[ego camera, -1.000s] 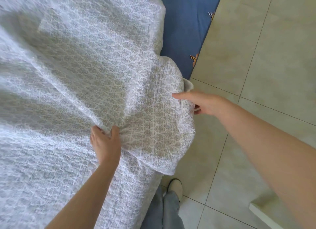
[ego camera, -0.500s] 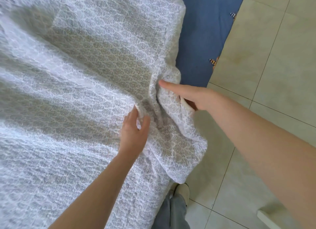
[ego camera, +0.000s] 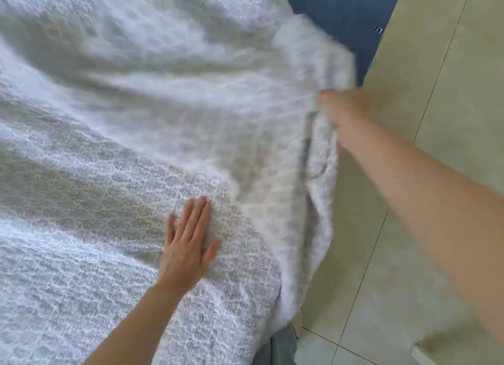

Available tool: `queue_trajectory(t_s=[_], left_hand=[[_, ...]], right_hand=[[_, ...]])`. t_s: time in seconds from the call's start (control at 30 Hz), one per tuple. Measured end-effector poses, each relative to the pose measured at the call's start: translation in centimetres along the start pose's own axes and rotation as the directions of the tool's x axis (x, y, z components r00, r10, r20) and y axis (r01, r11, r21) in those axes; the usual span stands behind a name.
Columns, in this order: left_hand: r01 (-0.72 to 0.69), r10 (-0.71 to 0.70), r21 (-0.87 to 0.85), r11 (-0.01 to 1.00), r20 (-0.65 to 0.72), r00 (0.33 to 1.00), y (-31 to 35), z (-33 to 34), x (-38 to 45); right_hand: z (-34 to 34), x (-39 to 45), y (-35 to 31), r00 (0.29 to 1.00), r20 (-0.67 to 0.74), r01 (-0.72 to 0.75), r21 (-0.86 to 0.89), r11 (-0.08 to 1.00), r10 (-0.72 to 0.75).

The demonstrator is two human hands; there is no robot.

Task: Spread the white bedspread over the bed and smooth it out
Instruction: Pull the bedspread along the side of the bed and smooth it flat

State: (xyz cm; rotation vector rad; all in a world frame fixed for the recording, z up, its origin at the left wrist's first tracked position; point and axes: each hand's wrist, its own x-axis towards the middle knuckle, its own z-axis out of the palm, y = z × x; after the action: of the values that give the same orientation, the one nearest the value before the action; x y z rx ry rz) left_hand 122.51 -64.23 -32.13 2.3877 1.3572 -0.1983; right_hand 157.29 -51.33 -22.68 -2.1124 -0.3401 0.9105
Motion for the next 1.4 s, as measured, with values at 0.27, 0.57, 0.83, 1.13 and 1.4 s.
queue_trajectory(t_s=[0.27, 0.57, 0.83, 1.13, 1.4], left_hand=[[0.005, -0.004, 0.018, 1.000, -0.043, 0.999, 0.0, 0.2, 1.7], [0.252, -0.331, -0.282, 0.926, -0.282, 0.901, -1.0, -4.5, 13.0], [-0.014, -0.049, -0.133, 0.991, -0.454, 0.890, -1.4, -4.5, 15.8], [0.116, -0.155, -0.182, 0.976, -0.217, 0.964, 0.1, -7.6, 20.8], [-0.053, -0.055, -0.221, 0.974, -0.457, 0.888, -0.1, -5.7, 21.9]], right_hand=[[-3.0, 3.1, 1.4, 0.992, 0.023, -0.121, -0.010, 0.993, 0.121], [-0.6, 1.6, 0.9, 0.916, 0.363, -0.061, -0.297, 0.953, 0.171], [1.3, 1.1, 1.2, 0.926, 0.335, 0.001, -0.460, 0.888, 0.172], [-1.2, 4.5, 1.3, 0.994, 0.068, -0.067, -0.249, 0.966, 0.086], [-1.3, 5.0, 2.4, 0.990, 0.091, -0.084, -0.206, 0.975, 0.104]])
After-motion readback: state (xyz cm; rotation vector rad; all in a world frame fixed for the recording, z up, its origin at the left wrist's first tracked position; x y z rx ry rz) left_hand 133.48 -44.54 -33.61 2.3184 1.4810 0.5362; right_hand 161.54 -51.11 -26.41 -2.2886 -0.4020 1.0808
